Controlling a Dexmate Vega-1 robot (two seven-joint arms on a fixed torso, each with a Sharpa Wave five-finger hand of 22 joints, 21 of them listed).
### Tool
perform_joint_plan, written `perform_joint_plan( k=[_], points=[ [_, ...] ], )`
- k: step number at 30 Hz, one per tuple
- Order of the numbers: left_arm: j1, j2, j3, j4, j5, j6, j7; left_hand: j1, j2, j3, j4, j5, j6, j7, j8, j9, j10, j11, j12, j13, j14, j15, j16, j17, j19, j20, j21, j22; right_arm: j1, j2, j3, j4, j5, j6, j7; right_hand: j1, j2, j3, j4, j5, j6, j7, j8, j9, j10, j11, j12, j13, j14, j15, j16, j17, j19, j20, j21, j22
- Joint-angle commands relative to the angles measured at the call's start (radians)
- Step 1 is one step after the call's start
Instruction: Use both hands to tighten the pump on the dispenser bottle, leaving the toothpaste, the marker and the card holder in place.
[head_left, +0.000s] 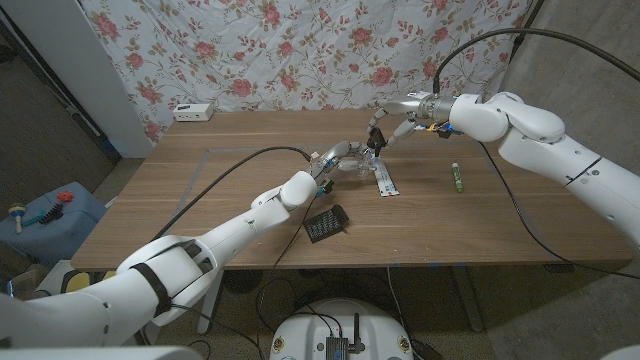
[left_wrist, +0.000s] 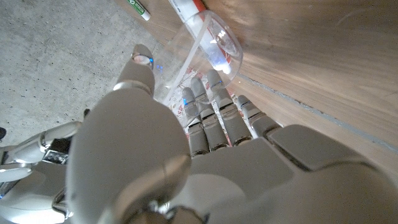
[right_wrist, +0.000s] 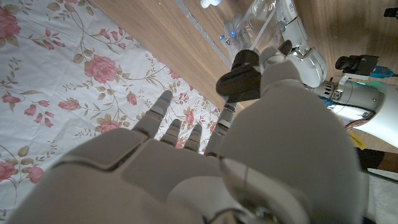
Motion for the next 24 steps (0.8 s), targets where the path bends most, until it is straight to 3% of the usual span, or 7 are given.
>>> perform_joint_plan(
  k=[1, 10, 16, 24],
  points=[
    [-0.01, -0.009, 0.004, 0.021, -0.003, -0.011, -0.003, -0.058, 0.116, 0.048, 0.039, 0.005, 0.171, -0.037, 0.007, 0.001, 0.058, -0.054, 0.005, 0.003, 0.008, -0.083, 0.004, 0.004, 0.001, -0.064, -0.001, 0.002, 0.006, 0.01, -0.007, -0.001, 0.039, -0.04, 0.027, -0.028, 0.001, -0.011, 0.01, 0.009, 0.029, 0.0, 0.011, 0.006, 0.018, -0.001, 0.012, 0.002, 0.009, -0.002, 0.006, 0.005, 0.016, 0.0, 0.003, 0.001],
    [-0.013, -0.01, 0.006, 0.025, -0.002, -0.014, -0.003, -0.058, 0.116, 0.048, 0.039, 0.005, 0.171, -0.038, 0.007, 0.001, 0.059, -0.052, 0.005, 0.004, 0.007, -0.083, 0.004, 0.004, 0.0, -0.064, -0.001, 0.002, 0.01, 0.01, -0.013, -0.008, 0.052, -0.07, 0.032, -0.059, 0.005, -0.024, 0.025, 0.008, 0.059, 0.0, 0.019, 0.005, 0.039, 0.004, 0.016, 0.002, 0.013, -0.002, 0.008, 0.006, 0.024, 0.004, 0.004, 0.001],
    [-0.014, -0.01, 0.006, 0.025, -0.002, -0.015, -0.003, -0.059, 0.116, 0.048, 0.039, 0.005, 0.169, -0.038, 0.007, 0.001, 0.059, -0.052, 0.004, 0.004, 0.008, -0.082, 0.004, 0.004, 0.0, -0.064, -0.001, 0.003, 0.007, 0.014, -0.016, -0.02, 0.048, -0.101, 0.025, -0.107, 0.011, -0.043, 0.048, 0.002, 0.098, 0.0, 0.022, -0.002, 0.077, 0.011, 0.024, 0.003, 0.025, -0.002, 0.012, 0.007, 0.036, 0.006, 0.006, 0.002],
    [-0.014, -0.012, 0.007, 0.026, -0.003, -0.015, -0.006, -0.06, 0.116, 0.048, 0.04, 0.005, 0.172, -0.037, 0.007, 0.001, 0.058, -0.052, 0.003, 0.005, 0.008, -0.08, 0.003, 0.003, 0.001, -0.064, -0.001, 0.003, 0.003, 0.025, -0.024, -0.054, 0.037, -0.194, 0.044, -0.141, 0.013, -0.057, 0.064, -0.003, 0.123, 0.002, 0.024, -0.007, 0.097, 0.028, 0.026, 0.003, 0.032, -0.003, 0.015, 0.007, 0.044, 0.009, 0.006, 0.002]
  ],
)
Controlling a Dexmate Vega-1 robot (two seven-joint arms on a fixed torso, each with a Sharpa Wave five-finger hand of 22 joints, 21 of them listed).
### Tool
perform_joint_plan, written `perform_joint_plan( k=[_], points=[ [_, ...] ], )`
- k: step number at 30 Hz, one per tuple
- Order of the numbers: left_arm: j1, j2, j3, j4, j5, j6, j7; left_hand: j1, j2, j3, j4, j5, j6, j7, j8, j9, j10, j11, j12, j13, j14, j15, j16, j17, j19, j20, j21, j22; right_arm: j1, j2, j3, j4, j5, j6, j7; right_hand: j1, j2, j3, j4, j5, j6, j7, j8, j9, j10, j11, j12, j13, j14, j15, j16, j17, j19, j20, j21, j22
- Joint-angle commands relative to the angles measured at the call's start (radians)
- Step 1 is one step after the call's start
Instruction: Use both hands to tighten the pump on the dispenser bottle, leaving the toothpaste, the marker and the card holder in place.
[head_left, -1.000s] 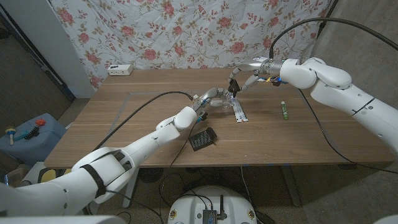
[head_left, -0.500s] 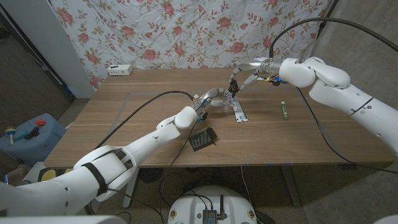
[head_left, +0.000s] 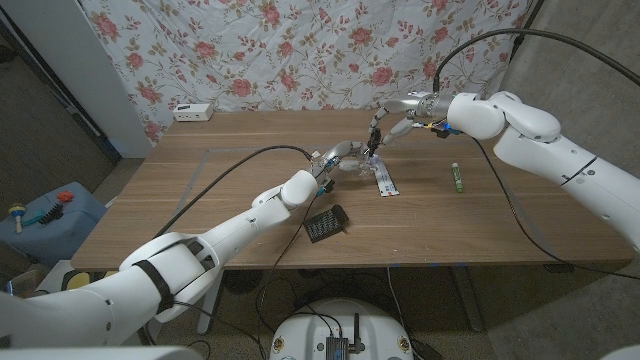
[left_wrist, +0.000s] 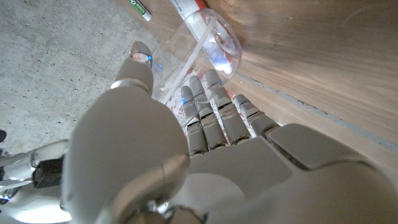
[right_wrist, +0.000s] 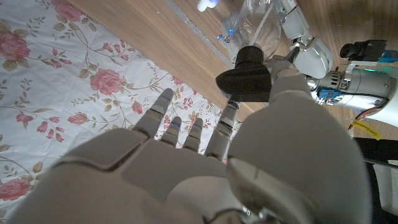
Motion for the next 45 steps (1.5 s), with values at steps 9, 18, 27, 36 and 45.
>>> perform_joint_plan(
  k=[9, 18, 27, 36, 45],
  points=[
    [0.004, 0.0, 0.001, -0.005, -0.001, 0.003, 0.0, -0.058, 0.116, 0.045, 0.041, 0.005, 0.172, -0.039, 0.005, 0.001, 0.059, -0.053, 0.005, 0.005, 0.01, -0.084, 0.006, 0.005, 0.0, -0.063, -0.001, 0.002, 0.005, 0.018, -0.021, -0.064, 0.006, -0.183, 0.054, -0.069, 0.001, -0.024, 0.034, -0.01, 0.056, 0.001, 0.011, -0.005, 0.039, 0.015, 0.005, 0.003, 0.025, 0.006, 0.016, 0.004, 0.02, 0.002, 0.005, 0.002],
    [0.006, -0.003, 0.002, -0.002, -0.003, 0.001, 0.0, -0.058, 0.116, 0.046, 0.041, 0.005, 0.173, -0.038, 0.005, 0.001, 0.058, -0.052, 0.004, 0.006, 0.01, -0.083, 0.006, 0.004, 0.0, -0.063, -0.001, 0.002, 0.042, 0.047, -0.061, -0.06, -0.016, -0.259, 0.081, -0.124, 0.011, -0.043, 0.063, -0.021, 0.089, 0.001, 0.01, -0.01, 0.057, 0.028, 0.004, 0.003, 0.046, 0.002, 0.023, 0.006, 0.025, 0.003, 0.005, 0.003],
    [0.004, -0.007, 0.002, 0.008, -0.004, -0.007, 0.003, -0.057, 0.116, 0.045, 0.041, 0.005, 0.171, -0.038, 0.005, 0.001, 0.057, -0.051, 0.002, 0.007, 0.009, -0.084, 0.006, 0.005, 0.0, -0.062, -0.001, 0.002, 0.047, 0.048, -0.094, -0.108, -0.073, -0.35, 0.095, -0.192, 0.035, -0.064, 0.101, -0.042, 0.139, 0.019, 0.009, -0.015, 0.11, 0.049, 0.012, 0.003, 0.086, -0.012, 0.037, 0.009, 0.038, 0.005, 0.007, 0.003],
    [-0.003, -0.013, 0.004, 0.023, -0.005, -0.015, -0.001, -0.058, 0.117, 0.045, 0.041, 0.005, 0.17, -0.038, 0.004, 0.002, 0.061, -0.051, 0.003, 0.007, 0.01, -0.084, 0.006, 0.004, 0.0, -0.062, -0.001, 0.002, 0.04, 0.051, -0.114, -0.156, -0.133, -0.414, 0.109, -0.246, 0.051, -0.081, 0.129, -0.062, 0.19, 0.042, 0.012, -0.017, 0.156, 0.058, 0.018, 0.002, 0.124, -0.026, 0.047, 0.009, 0.056, -0.002, 0.009, 0.003],
    [-0.003, -0.013, 0.004, 0.025, -0.007, -0.016, -0.001, -0.058, 0.118, 0.046, 0.042, 0.005, 0.17, -0.039, 0.004, 0.002, 0.059, -0.052, 0.002, 0.008, 0.009, -0.085, 0.005, 0.004, 0.001, -0.06, 0.0, 0.002, 0.015, 0.071, -0.133, -0.187, -0.205, -0.489, 0.093, -0.259, 0.066, -0.084, 0.134, -0.079, 0.251, 0.06, 0.019, -0.019, 0.213, 0.063, 0.027, 0.001, 0.177, -0.038, 0.056, 0.003, 0.081, -0.003, 0.012, 0.003]
  ],
)
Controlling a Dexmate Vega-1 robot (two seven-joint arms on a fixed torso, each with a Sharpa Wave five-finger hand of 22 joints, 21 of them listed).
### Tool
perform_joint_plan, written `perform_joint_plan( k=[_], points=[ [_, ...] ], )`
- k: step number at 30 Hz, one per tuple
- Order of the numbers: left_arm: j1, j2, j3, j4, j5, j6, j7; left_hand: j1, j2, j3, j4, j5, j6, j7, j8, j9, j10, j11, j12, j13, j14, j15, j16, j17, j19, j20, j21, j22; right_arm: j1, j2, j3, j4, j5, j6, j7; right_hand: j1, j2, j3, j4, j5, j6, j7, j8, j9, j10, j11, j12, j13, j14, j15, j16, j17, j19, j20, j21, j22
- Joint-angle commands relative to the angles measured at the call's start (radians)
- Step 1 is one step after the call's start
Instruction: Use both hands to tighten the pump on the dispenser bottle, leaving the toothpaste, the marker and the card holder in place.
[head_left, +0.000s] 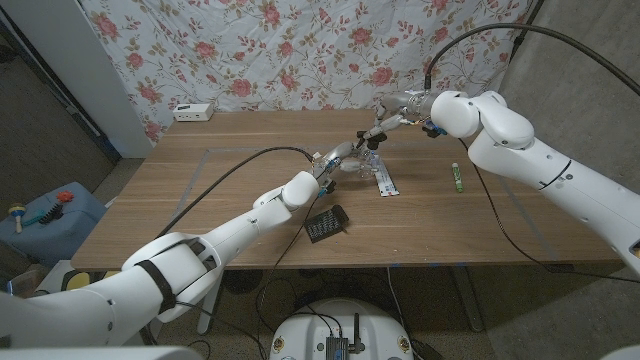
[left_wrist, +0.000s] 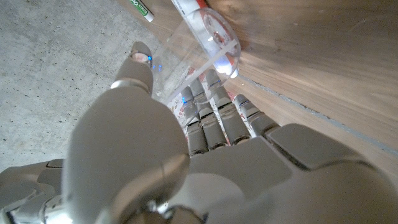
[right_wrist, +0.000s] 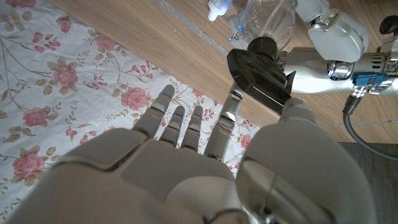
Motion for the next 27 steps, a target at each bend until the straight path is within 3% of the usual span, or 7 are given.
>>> perform_joint_plan(
  k=[1, 18, 21, 22, 27],
  points=[
    [-0.003, -0.002, 0.001, 0.009, -0.003, -0.004, -0.002, -0.057, 0.118, 0.046, 0.041, 0.005, 0.163, -0.045, 0.004, 0.002, 0.06, -0.052, 0.008, 0.003, 0.008, -0.081, 0.004, 0.005, 0.001, -0.061, 0.0, 0.002, -0.023, 0.021, -0.03, -0.046, -0.096, -0.104, -0.006, 0.0, 0.004, 0.0, 0.005, -0.009, 0.046, 0.001, 0.016, 0.001, 0.032, 0.003, 0.009, 0.0, 0.029, -0.004, 0.008, -0.003, 0.021, -0.004, 0.005, 0.003],
    [-0.015, -0.01, 0.005, 0.028, -0.004, -0.012, -0.009, -0.055, 0.117, 0.046, 0.04, 0.006, 0.166, -0.044, 0.005, 0.002, 0.061, -0.052, 0.008, 0.004, 0.009, -0.08, 0.004, 0.004, 0.001, -0.06, 0.0, 0.003, -0.028, 0.067, -0.086, -0.04, -0.268, -0.151, 0.023, 0.003, 0.027, 0.003, 0.001, -0.034, 0.158, 0.025, 0.031, -0.001, 0.102, 0.001, 0.013, -0.001, 0.091, -0.012, 0.01, -0.011, 0.054, -0.005, 0.006, 0.003],
    [-0.018, -0.013, 0.006, 0.034, -0.005, -0.014, -0.01, -0.055, 0.118, 0.046, 0.04, 0.006, 0.166, -0.045, 0.005, 0.002, 0.06, -0.052, 0.007, 0.004, 0.008, -0.081, 0.004, 0.005, 0.002, -0.06, 0.0, 0.003, -0.04, 0.074, -0.081, -0.036, -0.281, -0.142, -0.002, 0.014, 0.038, 0.009, -0.004, -0.038, 0.179, 0.029, 0.032, -0.002, 0.121, 0.001, 0.014, -0.002, 0.11, -0.018, 0.011, -0.013, 0.069, -0.009, 0.009, 0.003],
    [-0.019, -0.013, 0.006, 0.035, -0.004, -0.014, -0.01, -0.054, 0.118, 0.046, 0.04, 0.006, 0.166, -0.046, 0.005, 0.002, 0.061, -0.051, 0.007, 0.004, 0.008, -0.081, 0.004, 0.005, 0.002, -0.06, 0.0, 0.003, -0.043, 0.076, -0.08, -0.035, -0.29, -0.142, -0.008, 0.023, 0.041, 0.013, -0.011, -0.042, 0.194, 0.031, 0.033, -0.002, 0.135, -0.013, 0.015, -0.002, 0.12, -0.021, 0.01, -0.015, 0.075, -0.01, 0.008, 0.003],
    [-0.023, -0.019, 0.007, 0.046, -0.007, -0.019, -0.012, -0.055, 0.119, 0.046, 0.041, 0.006, 0.165, -0.043, 0.004, 0.002, 0.061, -0.051, 0.006, 0.003, 0.007, -0.081, 0.004, 0.005, 0.002, -0.06, 0.0, 0.003, -0.05, 0.089, -0.081, -0.032, -0.327, -0.143, -0.006, 0.038, 0.043, 0.017, -0.022, -0.049, 0.238, 0.035, 0.04, -0.003, 0.159, -0.01, 0.015, -0.003, 0.143, -0.031, 0.009, -0.018, 0.088, -0.019, 0.008, 0.003]
  ],
)
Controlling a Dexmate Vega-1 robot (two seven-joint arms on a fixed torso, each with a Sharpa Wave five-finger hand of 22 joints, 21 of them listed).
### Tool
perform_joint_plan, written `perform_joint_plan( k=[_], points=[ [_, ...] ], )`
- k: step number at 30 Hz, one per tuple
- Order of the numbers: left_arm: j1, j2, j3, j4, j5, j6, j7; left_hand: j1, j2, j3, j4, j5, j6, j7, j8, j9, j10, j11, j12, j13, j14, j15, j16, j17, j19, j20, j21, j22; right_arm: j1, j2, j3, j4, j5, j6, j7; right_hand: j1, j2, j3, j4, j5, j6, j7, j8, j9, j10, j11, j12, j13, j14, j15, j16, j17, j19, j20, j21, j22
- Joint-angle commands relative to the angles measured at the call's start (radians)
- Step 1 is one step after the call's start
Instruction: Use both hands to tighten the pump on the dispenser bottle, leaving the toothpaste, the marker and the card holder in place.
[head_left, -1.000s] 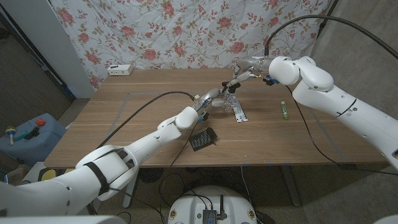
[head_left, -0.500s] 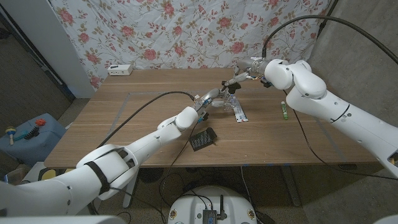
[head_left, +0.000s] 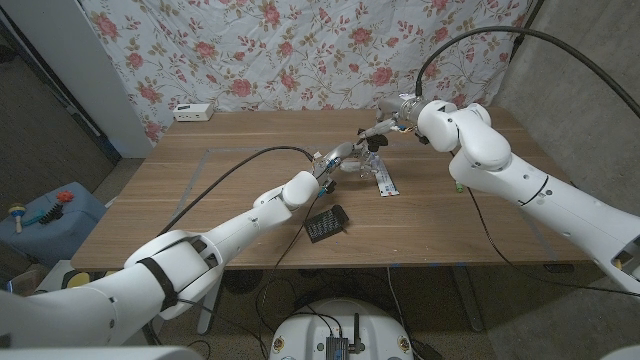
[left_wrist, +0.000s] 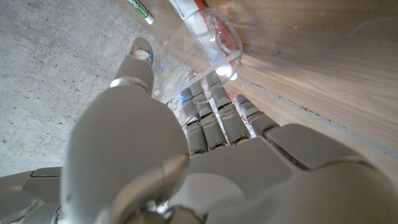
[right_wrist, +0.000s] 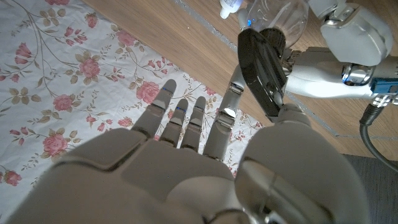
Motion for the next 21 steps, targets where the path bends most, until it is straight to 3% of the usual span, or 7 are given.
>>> perform_joint_plan(
  k=[1, 2, 12, 21],
  points=[
    [-0.011, -0.009, 0.004, 0.02, -0.003, -0.008, -0.004, -0.055, 0.118, 0.046, 0.04, 0.006, 0.138, -0.042, 0.004, 0.002, 0.054, -0.045, 0.003, 0.004, 0.007, -0.082, 0.003, 0.004, 0.002, -0.06, 0.0, 0.002, -0.025, 0.031, -0.005, 0.01, -0.09, -0.004, -0.023, 0.023, 0.001, 0.008, -0.015, -0.006, 0.094, -0.044, 0.012, 0.0, 0.024, -0.005, 0.003, 0.003, 0.021, -0.004, 0.001, -0.002, 0.018, -0.004, 0.005, 0.003],
    [-0.012, -0.011, 0.004, 0.023, -0.004, -0.01, -0.005, -0.055, 0.119, 0.046, 0.041, 0.006, 0.138, -0.042, 0.004, 0.002, 0.055, -0.045, 0.003, 0.004, 0.009, -0.081, 0.003, 0.004, 0.002, -0.06, 0.0, 0.002, -0.028, 0.033, -0.003, 0.011, -0.094, -0.004, -0.026, 0.029, 0.002, 0.01, -0.019, -0.007, 0.102, -0.042, 0.012, 0.0, 0.034, -0.015, 0.004, 0.003, 0.025, -0.007, 0.0, -0.003, 0.019, -0.005, 0.004, 0.003],
    [-0.02, -0.018, 0.007, 0.04, -0.008, -0.012, -0.009, -0.055, 0.118, 0.046, 0.04, 0.006, 0.138, -0.043, 0.004, 0.002, 0.055, -0.046, 0.003, 0.004, 0.007, -0.081, 0.002, 0.004, 0.002, -0.059, 0.0, 0.003, -0.052, 0.055, 0.01, 0.016, -0.131, -0.005, -0.04, 0.053, 0.016, 0.021, -0.033, -0.017, 0.183, -0.032, 0.025, -0.001, 0.075, -0.025, 0.002, 0.002, 0.064, -0.024, -0.003, -0.003, 0.048, -0.021, 0.006, 0.003],
    [-0.03, -0.028, 0.01, 0.067, -0.011, -0.023, -0.01, -0.054, 0.119, 0.046, 0.04, 0.006, 0.137, -0.045, 0.003, 0.002, 0.054, -0.046, 0.001, 0.004, 0.006, -0.081, 0.002, 0.004, 0.003, -0.058, 0.0, 0.003, -0.063, 0.072, 0.013, 0.019, -0.167, -0.014, -0.028, 0.058, 0.03, 0.026, -0.036, -0.025, 0.252, -0.023, 0.042, -0.002, 0.107, -0.031, 0.0, 0.001, 0.095, -0.037, -0.003, -0.002, 0.059, -0.03, 0.003, 0.003]
  ],
)
